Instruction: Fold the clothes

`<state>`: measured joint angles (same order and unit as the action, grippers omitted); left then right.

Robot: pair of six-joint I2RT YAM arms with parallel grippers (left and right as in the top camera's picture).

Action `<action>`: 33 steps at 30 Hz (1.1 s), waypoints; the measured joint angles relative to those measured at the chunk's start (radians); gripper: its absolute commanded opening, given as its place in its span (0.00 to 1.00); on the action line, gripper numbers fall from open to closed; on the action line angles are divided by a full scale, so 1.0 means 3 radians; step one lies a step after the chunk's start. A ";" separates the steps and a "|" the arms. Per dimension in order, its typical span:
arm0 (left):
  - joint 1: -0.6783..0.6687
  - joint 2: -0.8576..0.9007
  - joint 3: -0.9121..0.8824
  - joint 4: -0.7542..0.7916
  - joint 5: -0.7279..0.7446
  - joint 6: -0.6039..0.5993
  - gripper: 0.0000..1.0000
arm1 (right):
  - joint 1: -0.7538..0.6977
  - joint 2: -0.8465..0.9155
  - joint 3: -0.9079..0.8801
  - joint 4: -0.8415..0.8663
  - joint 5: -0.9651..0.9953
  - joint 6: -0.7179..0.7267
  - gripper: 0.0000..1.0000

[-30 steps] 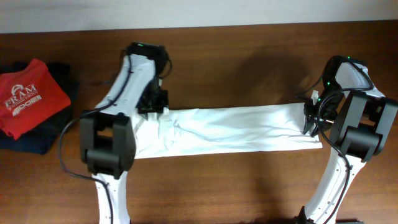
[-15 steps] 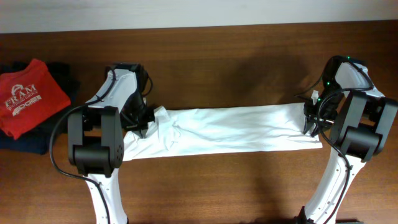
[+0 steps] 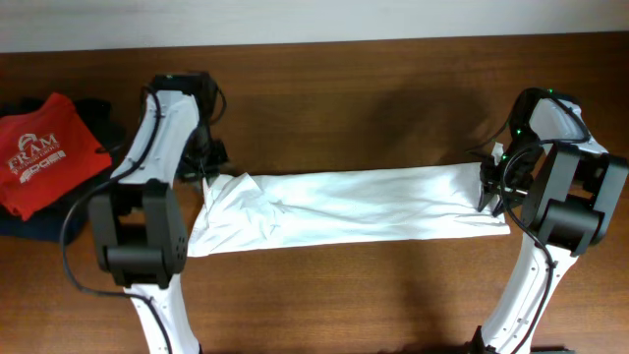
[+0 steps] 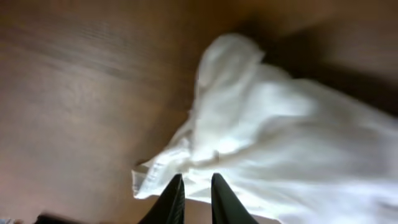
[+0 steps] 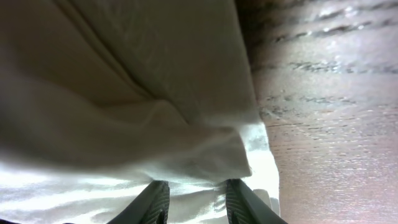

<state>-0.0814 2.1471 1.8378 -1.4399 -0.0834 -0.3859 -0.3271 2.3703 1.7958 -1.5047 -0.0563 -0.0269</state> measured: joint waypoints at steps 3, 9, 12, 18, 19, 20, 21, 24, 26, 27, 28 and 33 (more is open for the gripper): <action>-0.0092 -0.0097 0.0032 0.0186 0.0271 0.0013 0.16 | 0.0000 0.0000 0.0000 0.0001 0.0000 0.0000 0.34; -0.0548 -0.0097 -0.0581 0.0796 0.0519 0.0013 0.22 | 0.0000 0.0000 0.0000 0.0001 0.0001 0.0003 0.34; -0.0632 -0.0094 -0.1005 0.1335 0.0529 0.0014 0.23 | 0.0000 0.0000 0.0000 0.0008 0.0003 0.0000 0.34; -0.0600 -0.0100 -0.0998 0.1218 0.0693 0.0113 0.24 | 0.0000 0.0000 0.0000 0.0009 0.0015 -0.0003 0.34; -0.0591 -0.0107 -0.0891 0.1116 0.0674 0.0131 0.26 | 0.0000 0.0000 0.0000 0.0009 0.0017 -0.0001 0.34; -0.0562 -0.0121 -0.0726 0.0973 0.0591 0.0151 0.28 | -0.0001 0.0000 0.0000 0.0010 0.0018 0.0001 0.35; -0.0490 -0.0192 -0.0518 0.0857 0.0472 0.0165 0.29 | -0.0001 0.0000 0.0000 0.0010 0.0019 0.0000 0.36; -0.0216 -0.0483 -0.0122 0.0652 0.0308 0.0186 0.42 | -0.0027 -0.0015 0.0051 0.0025 0.0010 -0.0025 0.43; -0.0024 -0.0612 -0.0060 0.0571 0.0272 0.0188 0.52 | -0.0163 -0.0170 0.0117 0.0097 0.0011 -0.0086 0.47; 0.0070 -0.0638 -0.0060 0.0537 0.0253 0.0179 0.53 | -0.0272 -0.0294 0.0144 0.0114 -0.0027 -0.0137 0.48; 0.0178 -0.0637 -0.0061 0.0496 0.0237 0.0183 0.54 | -0.0364 -0.0373 0.0161 0.0142 -0.0067 -0.0201 0.49; 0.0296 -0.0637 -0.0061 0.0515 0.0237 0.0184 0.55 | -0.0561 -0.0404 0.0140 0.0440 -0.0529 -0.0732 0.65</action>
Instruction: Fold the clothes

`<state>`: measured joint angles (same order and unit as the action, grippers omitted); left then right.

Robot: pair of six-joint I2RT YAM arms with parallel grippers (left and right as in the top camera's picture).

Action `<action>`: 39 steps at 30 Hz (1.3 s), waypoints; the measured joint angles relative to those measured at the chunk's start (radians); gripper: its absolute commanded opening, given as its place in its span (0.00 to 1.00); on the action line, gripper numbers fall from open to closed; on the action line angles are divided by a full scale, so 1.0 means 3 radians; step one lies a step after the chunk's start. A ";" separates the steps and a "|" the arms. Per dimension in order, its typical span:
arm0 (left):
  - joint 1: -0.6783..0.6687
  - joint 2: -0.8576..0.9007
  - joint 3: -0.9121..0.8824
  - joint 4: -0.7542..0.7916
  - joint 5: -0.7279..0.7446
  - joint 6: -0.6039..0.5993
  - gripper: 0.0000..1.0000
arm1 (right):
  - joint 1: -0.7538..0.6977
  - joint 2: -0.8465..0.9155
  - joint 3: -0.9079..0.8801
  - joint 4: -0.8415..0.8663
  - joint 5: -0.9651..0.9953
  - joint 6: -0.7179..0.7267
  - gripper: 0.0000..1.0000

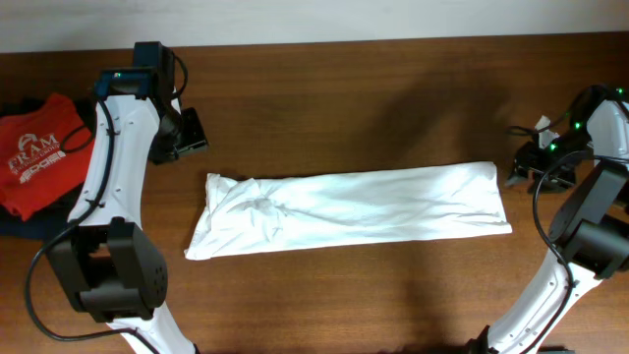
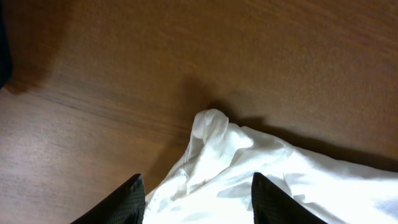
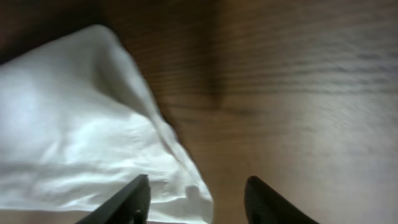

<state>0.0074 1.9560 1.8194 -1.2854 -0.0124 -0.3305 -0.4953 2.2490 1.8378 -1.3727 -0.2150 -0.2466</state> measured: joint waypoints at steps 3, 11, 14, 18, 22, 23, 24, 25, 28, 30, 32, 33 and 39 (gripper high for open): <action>0.0001 0.0000 0.0000 0.0060 0.0001 0.0000 0.55 | 0.0036 0.0000 -0.0094 0.0118 -0.0173 -0.0189 0.67; 0.0001 0.0000 0.0000 0.0111 0.0001 0.0000 0.59 | 0.0116 -0.0070 -0.0654 0.0343 -0.0239 -0.0280 0.48; 0.0001 0.0000 0.0000 0.0113 0.0000 -0.0003 0.60 | 0.0278 -0.0075 -0.0706 0.0393 -0.0224 -0.0309 0.09; 0.0001 0.0000 0.0000 0.0112 0.0001 -0.0003 0.60 | 0.0389 -0.0072 -0.0725 0.0406 -0.0104 -0.0303 0.04; 0.0001 0.0000 0.0000 0.0108 0.0001 -0.0003 0.60 | 0.0347 -0.0056 -0.0563 0.0299 0.0181 -0.0032 0.04; 0.0001 0.0000 0.0000 0.0108 0.0001 -0.0003 0.60 | 0.0327 -0.0043 -0.0423 0.0240 0.0262 0.0055 0.04; 0.0001 0.0000 0.0000 0.0111 0.0001 -0.0003 0.60 | 0.0308 -0.0032 -0.0264 0.0172 0.0336 0.0146 0.04; 0.0003 0.0000 0.0000 0.0107 0.0001 -0.0003 0.60 | 0.0295 -0.0022 0.0008 0.0084 0.0426 0.0242 0.04; 0.0001 0.0000 0.0000 0.0111 0.0001 -0.0004 0.60 | 0.0310 -0.0019 0.0495 -0.0160 0.0504 0.0348 0.04; 0.0001 0.0000 0.0000 0.0108 0.0001 -0.0005 0.60 | 0.0470 -0.0019 0.0600 -0.0245 0.0505 0.0392 0.04; 0.0001 0.0000 0.0000 0.0108 0.0014 -0.0006 0.60 | 0.0729 -0.0019 0.0600 -0.0277 0.0515 0.0454 0.04; 0.0001 0.0000 0.0000 0.0107 0.0018 -0.0006 0.60 | 0.0891 -0.0019 0.0600 -0.0277 0.0502 0.0514 0.04; 0.0001 0.0000 0.0000 0.0071 0.0018 -0.0006 0.60 | 0.1713 -0.0019 0.0579 -0.0301 0.0347 0.0637 0.04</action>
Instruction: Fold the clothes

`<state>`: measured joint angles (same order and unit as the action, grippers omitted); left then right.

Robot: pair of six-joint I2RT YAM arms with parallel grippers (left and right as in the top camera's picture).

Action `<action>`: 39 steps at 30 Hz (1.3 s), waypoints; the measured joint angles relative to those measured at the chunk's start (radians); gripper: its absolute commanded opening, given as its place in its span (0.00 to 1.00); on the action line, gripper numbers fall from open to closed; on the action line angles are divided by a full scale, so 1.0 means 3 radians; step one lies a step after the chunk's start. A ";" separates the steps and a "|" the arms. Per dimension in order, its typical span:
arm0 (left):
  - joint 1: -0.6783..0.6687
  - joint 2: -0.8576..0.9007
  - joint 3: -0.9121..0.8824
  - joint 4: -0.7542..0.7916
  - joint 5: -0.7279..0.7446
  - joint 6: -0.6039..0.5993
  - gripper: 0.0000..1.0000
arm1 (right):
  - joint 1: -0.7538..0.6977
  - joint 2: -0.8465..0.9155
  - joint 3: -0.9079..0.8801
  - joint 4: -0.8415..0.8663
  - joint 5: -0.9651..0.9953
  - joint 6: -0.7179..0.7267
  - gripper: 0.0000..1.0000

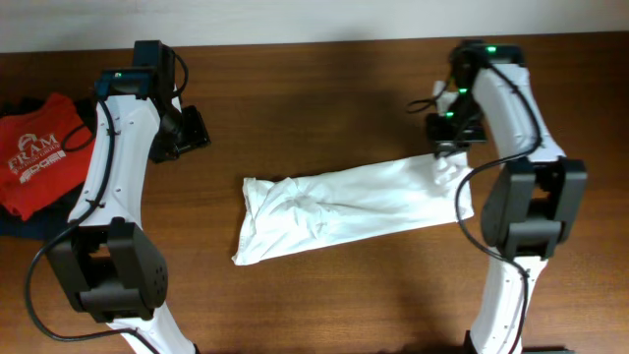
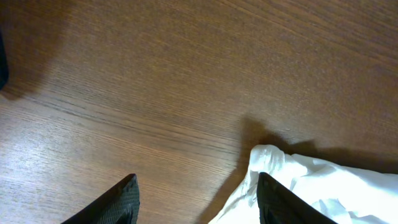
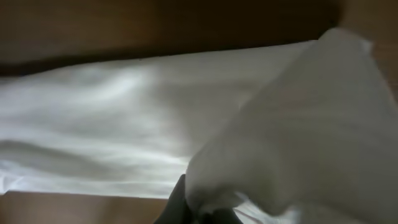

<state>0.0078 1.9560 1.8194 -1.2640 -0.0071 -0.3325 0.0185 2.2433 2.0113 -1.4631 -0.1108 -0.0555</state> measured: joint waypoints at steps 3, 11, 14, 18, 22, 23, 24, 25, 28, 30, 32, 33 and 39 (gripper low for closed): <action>0.0000 0.0000 0.0000 -0.0001 0.0001 0.0000 0.60 | 0.0291 0.0000 -0.0120 0.0004 -0.0022 0.0052 0.04; 0.0000 0.0000 0.0000 -0.0014 0.0001 0.0000 0.60 | 0.0496 0.0000 -0.0502 0.0094 -0.0051 0.0126 0.04; 0.0000 0.0000 0.0000 -0.0015 0.0001 0.0000 0.60 | 0.0496 0.0000 -0.0504 0.0120 -0.0198 0.0161 0.04; 0.0000 0.0000 0.0000 -0.0034 0.0001 0.0000 0.60 | 0.0496 0.0000 -0.0504 0.0128 -0.0338 0.0179 0.40; 0.0000 0.0000 0.0000 -0.0037 0.0009 0.0000 0.60 | 0.0498 0.0000 -0.0504 0.0084 -0.0696 0.0070 0.41; 0.0000 0.0000 0.0000 -0.0037 0.0010 0.0000 0.60 | 0.0500 0.0000 -0.0504 0.0076 -0.0769 0.0008 0.39; 0.0000 0.0000 0.0000 -0.0037 0.0010 0.0000 0.60 | 0.0500 0.0000 -0.0504 0.0075 -0.0816 -0.0028 0.36; 0.0000 0.0000 0.0000 -0.0037 0.0010 0.0000 0.61 | 0.0498 0.0000 -0.0504 0.0048 -0.0839 -0.0071 0.35; 0.0000 0.0000 0.0000 -0.0047 0.0010 0.0000 0.64 | 0.0470 0.0001 -0.0430 -0.0093 -0.0757 -0.0085 0.35; 0.0000 0.0000 0.0000 -0.0118 0.0011 0.0000 0.65 | 0.0387 0.0001 -0.0215 -0.0188 -0.0449 0.0009 0.42; 0.0000 0.0000 0.0000 -0.0181 0.0039 -0.0001 0.65 | 0.0286 0.0001 -0.0127 -0.0235 -0.0313 -0.0004 0.49; 0.0000 0.0000 -0.0010 -0.0178 0.0050 -0.0001 0.65 | 0.0273 0.0001 -0.0126 -0.0294 -0.0306 -0.0024 0.50; 0.0000 0.0000 -0.0141 -0.0153 0.0062 -0.0001 0.65 | 0.0739 0.0001 -0.0126 -0.0043 -0.0212 0.0084 0.51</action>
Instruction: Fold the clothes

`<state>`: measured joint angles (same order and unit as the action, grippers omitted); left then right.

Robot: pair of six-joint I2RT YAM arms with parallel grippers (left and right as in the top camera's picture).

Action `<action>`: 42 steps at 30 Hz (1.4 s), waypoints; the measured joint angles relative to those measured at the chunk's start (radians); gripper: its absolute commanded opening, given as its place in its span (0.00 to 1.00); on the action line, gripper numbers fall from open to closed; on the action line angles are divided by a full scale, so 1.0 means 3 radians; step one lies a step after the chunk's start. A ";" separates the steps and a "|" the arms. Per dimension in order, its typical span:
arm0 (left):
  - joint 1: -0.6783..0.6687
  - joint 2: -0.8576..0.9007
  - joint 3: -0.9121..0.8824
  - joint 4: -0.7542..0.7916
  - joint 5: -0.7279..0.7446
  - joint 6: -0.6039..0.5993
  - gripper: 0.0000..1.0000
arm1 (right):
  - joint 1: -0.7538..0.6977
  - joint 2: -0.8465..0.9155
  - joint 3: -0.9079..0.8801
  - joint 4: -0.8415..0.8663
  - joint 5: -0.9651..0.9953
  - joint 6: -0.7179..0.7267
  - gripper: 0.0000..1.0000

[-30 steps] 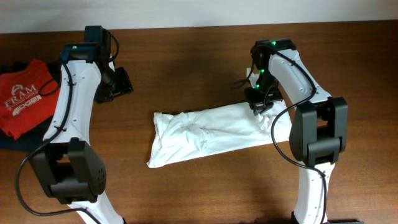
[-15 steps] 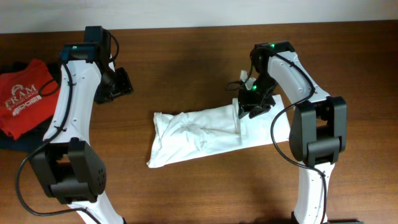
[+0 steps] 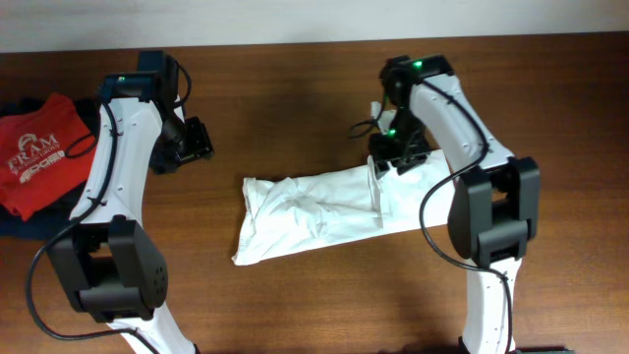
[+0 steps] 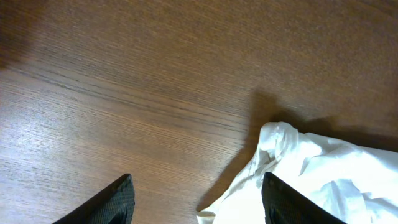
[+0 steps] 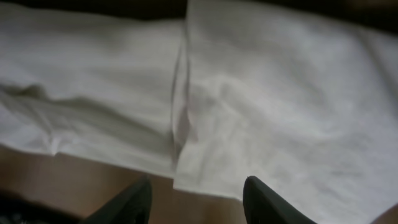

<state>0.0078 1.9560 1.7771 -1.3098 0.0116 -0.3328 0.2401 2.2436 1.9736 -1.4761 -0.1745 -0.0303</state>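
A white garment [image 3: 324,211] lies as a long band across the middle of the wooden table, its right end folded back over itself, with the fold's edge [image 5: 183,106] running across the band. The crumpled left end [image 4: 292,162] shows in the left wrist view. My right gripper [image 3: 390,157] hovers open over the folded right end, with nothing between its fingers [image 5: 134,202]. Off the garment's upper left corner, my left gripper [image 3: 197,143] stands open over bare wood, its fingers [image 4: 118,199] wide apart.
A red shirt with white lettering [image 3: 44,152] lies on dark clothes at the table's left edge. The pale wall borders the table's far side.
My right gripper, then shut on the garment's right end near the right, is now open further left, and that end lies folded over the band. The left gripper has shifted slightly.
Both grippers held the ends of the stretched white band. Then both were open and drawn away from it. Later the right gripper was shut on the right end, the band shifted and shortened. Now that end lies folded over and both grippers are open.
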 measured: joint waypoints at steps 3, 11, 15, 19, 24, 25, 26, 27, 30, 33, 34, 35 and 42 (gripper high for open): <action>0.0000 0.0000 -0.0003 0.0004 0.0000 0.0000 0.65 | 0.0175 -0.0001 -0.0097 0.0189 0.0149 0.0264 0.51; 0.0000 0.0000 -0.0004 0.0032 0.0003 0.0000 0.65 | 0.0309 0.0009 -0.0867 0.0689 0.0364 0.0670 0.17; 0.0000 0.0000 -0.0004 0.0038 0.0001 0.0000 0.65 | 0.0309 0.0009 -0.0876 0.0690 0.0449 0.0744 0.04; 0.0000 0.0000 -0.0004 0.0038 0.0001 0.0000 0.65 | 0.0309 0.0009 -0.0876 0.0622 0.0446 0.0668 0.04; 0.0000 0.0000 -0.0004 0.0042 0.0001 0.0000 0.65 | 0.0313 0.0004 -0.0876 0.0434 0.0322 0.0487 0.04; 0.0000 0.0000 -0.0004 0.0042 0.0001 0.0000 0.65 | 0.0323 0.0004 -0.0877 0.0479 0.0252 0.0439 0.04; 0.0000 0.0000 -0.0004 0.0042 0.0001 0.0000 0.65 | 0.0355 0.0004 -0.0877 0.0511 0.0178 0.0394 0.05; 0.0000 0.0000 -0.0004 0.0042 0.0001 0.0000 0.65 | 0.0402 0.0004 -0.0879 0.0556 0.0135 0.0352 0.16; 0.0000 0.0000 -0.0004 0.0032 0.0001 0.0000 0.66 | 0.0446 0.0004 -0.0879 0.0573 0.0103 0.0317 0.38; 0.0000 0.0000 -0.0005 -0.0158 0.0013 0.0009 0.70 | 0.0356 0.0001 -0.0819 0.0367 0.0154 0.0345 0.40; 0.0000 0.0000 -0.0017 -0.0196 0.0089 0.0092 0.70 | 0.0298 -0.0010 -0.0738 0.0332 0.0191 0.0354 0.40; 0.0000 0.0000 -0.0050 -0.0189 0.0210 0.0203 0.71 | 0.0235 -0.0029 -0.0647 0.0276 0.0229 0.0356 0.40; -0.0057 0.0000 -0.1186 0.0365 0.1045 0.0877 0.72 | -0.0217 -0.0406 -0.0273 -0.0004 0.0320 0.0364 0.40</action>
<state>-0.0093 1.9560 1.4212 -1.2003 0.3252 -0.0696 0.1749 2.1220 1.8915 -1.4773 -0.0784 0.0788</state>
